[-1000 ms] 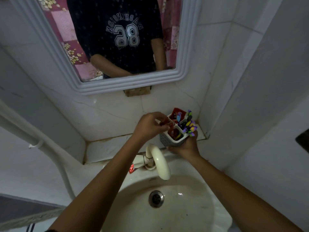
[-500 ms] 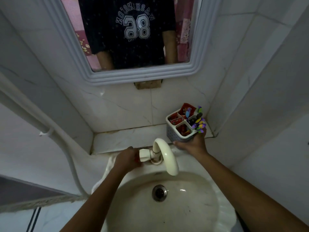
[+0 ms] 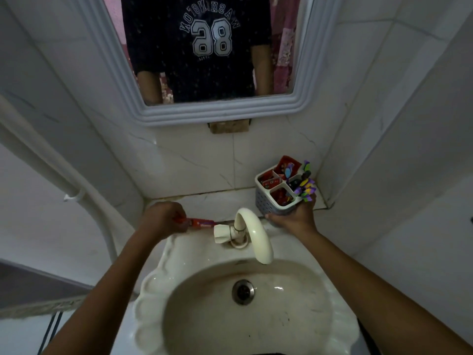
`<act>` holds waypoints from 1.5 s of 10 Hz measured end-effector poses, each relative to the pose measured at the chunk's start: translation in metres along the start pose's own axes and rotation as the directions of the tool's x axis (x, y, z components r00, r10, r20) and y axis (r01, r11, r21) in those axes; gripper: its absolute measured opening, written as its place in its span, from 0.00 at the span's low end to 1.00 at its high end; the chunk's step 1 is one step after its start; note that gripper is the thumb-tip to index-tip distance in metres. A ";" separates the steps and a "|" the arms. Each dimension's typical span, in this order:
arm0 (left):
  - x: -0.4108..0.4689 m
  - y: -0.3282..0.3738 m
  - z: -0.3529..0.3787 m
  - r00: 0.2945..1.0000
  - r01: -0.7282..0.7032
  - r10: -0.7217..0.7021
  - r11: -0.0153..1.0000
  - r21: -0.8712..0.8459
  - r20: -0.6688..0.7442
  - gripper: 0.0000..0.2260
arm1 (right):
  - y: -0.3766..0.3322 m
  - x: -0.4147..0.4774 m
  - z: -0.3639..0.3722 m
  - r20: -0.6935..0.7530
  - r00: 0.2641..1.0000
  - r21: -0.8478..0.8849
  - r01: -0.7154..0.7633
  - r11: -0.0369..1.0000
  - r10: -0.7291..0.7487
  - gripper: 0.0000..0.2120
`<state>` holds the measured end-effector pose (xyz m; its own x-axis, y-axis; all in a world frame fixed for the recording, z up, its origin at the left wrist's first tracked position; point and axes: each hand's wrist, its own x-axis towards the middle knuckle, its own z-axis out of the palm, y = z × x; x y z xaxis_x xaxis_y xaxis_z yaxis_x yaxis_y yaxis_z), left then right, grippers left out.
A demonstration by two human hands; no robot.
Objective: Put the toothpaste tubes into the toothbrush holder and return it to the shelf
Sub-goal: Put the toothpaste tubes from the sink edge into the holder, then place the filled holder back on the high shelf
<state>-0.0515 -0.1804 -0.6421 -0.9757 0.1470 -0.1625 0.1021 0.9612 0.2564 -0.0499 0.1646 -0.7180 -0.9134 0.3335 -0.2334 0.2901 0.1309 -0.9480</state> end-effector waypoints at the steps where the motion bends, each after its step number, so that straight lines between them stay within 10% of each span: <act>1: 0.005 0.009 -0.034 0.996 -0.049 0.042 0.995 -0.084 -0.079 0.11 | -0.001 -0.001 0.000 -0.008 1.000 -0.019 0.017 1.000 -0.017 0.55; 6: 0.044 0.180 -0.068 0.872 -0.488 0.470 0.853 -0.185 -0.135 0.15 | 0.001 -0.007 -0.011 0.047 0.998 -0.114 0.049 0.992 -0.044 0.45; 8: 0.053 0.202 -0.040 0.865 -0.501 0.494 0.853 -0.146 -0.088 0.20 | 0.000 -0.002 -0.006 0.044 0.998 0.074 0.038 0.997 -0.041 0.43; 9: 0.053 0.201 -0.029 0.890 -0.455 0.434 0.867 -0.204 -0.140 0.14 | -0.004 -0.003 -0.008 0.041 0.997 -0.102 0.071 0.992 -0.067 0.32; 11: 0.054 0.188 -0.012 0.931 -0.365 0.348 0.899 -0.242 -0.110 0.07 | -0.003 -0.009 -0.007 -0.024 0.994 -0.056 0.108 0.993 -0.109 0.47; 15: 0.014 0.194 -0.055 0.877 -0.474 0.469 0.809 -0.347 -0.104 0.09 | -0.042 -0.047 -0.052 -0.037 0.965 -0.119 0.253 0.960 -0.259 0.46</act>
<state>-0.0560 -0.0045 -0.5426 -0.8282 0.5552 0.0769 0.4776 0.6272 0.6152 -0.0041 0.1921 -0.6564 -0.9460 0.3229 0.0281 0.0815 0.3207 -0.9437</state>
